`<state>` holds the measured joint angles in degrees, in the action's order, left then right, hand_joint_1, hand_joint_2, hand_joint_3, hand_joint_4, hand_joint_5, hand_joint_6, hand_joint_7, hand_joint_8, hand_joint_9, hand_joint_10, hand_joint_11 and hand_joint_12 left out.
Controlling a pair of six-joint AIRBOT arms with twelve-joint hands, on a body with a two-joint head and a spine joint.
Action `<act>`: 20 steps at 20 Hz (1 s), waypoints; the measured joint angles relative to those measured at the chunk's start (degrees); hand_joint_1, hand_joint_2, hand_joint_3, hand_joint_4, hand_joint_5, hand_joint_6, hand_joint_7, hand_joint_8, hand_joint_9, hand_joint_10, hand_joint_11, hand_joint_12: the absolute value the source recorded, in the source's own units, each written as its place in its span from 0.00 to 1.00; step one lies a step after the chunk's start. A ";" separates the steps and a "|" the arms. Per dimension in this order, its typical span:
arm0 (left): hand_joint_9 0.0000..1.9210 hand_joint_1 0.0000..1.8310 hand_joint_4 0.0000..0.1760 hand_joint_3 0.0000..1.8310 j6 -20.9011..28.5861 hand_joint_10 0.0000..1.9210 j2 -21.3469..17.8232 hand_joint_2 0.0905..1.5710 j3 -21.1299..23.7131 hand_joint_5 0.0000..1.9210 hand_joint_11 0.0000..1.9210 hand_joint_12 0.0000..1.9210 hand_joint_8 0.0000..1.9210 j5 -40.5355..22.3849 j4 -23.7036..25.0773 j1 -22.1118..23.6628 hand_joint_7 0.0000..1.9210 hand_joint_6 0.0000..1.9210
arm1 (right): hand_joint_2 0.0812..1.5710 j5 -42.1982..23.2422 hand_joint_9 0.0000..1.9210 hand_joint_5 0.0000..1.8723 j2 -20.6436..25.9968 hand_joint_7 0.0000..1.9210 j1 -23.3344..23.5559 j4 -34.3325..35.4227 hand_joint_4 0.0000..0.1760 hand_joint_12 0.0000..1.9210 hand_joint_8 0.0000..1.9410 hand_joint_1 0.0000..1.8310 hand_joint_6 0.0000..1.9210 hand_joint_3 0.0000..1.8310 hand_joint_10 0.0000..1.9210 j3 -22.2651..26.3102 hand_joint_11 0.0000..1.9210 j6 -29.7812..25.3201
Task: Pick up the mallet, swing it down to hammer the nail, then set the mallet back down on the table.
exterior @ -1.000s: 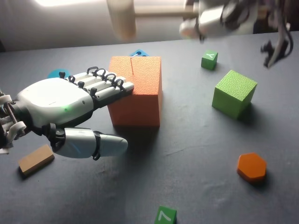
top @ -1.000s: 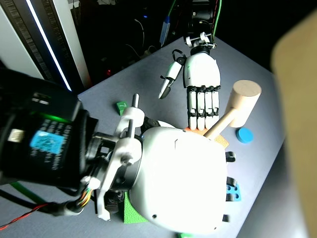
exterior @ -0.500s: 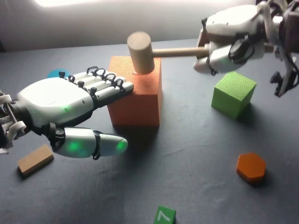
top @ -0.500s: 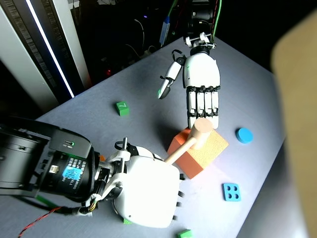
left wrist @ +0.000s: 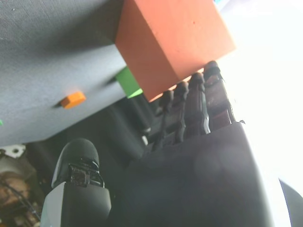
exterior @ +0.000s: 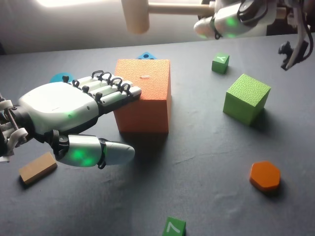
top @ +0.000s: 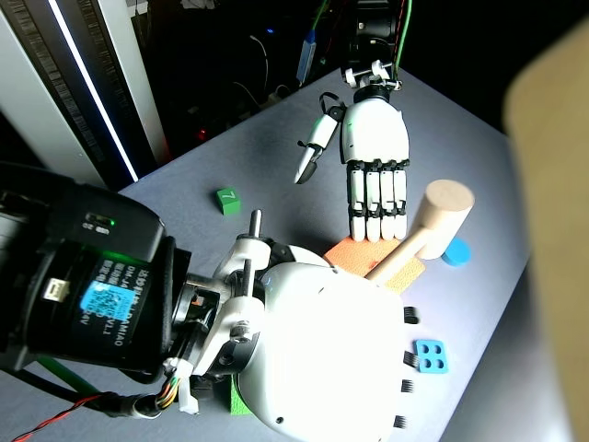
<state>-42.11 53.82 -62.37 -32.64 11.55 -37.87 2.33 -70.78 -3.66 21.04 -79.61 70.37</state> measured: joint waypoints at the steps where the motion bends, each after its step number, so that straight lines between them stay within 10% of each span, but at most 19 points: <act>1: 0.02 0.00 0.00 0.00 0.02 0.00 0.00 0.74 0.00 0.02 0.00 0.00 0.00 0.00 0.00 0.00 0.02 0.00 | 0.95 0.09 0.77 0.59 -0.04 0.71 -1.42 -0.04 0.00 1.00 1.00 0.36 1.00 0.00 1.00 0.00 0.80 -0.28; 10: 0.01 0.00 0.00 0.00 0.02 0.00 0.00 0.74 0.00 0.02 0.00 0.00 0.00 -0.02 -0.07 0.00 0.02 0.00 | 1.00 2.73 0.80 0.60 8.59 0.73 -5.55 -0.24 0.00 1.00 1.00 0.19 1.00 0.03 1.00 10.38 0.85 2.19; 20: 0.01 0.00 0.00 0.00 0.02 0.00 0.00 0.74 0.00 0.03 0.00 0.00 0.00 -0.09 -0.07 0.11 0.02 0.00 | 1.00 4.92 0.79 0.60 15.58 0.73 -9.05 -0.04 0.00 1.00 1.00 0.21 1.00 0.02 1.00 23.69 0.83 22.01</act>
<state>-42.09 53.82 -62.37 -32.73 11.49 -37.76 7.25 -55.20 -12.71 20.99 -55.92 92.38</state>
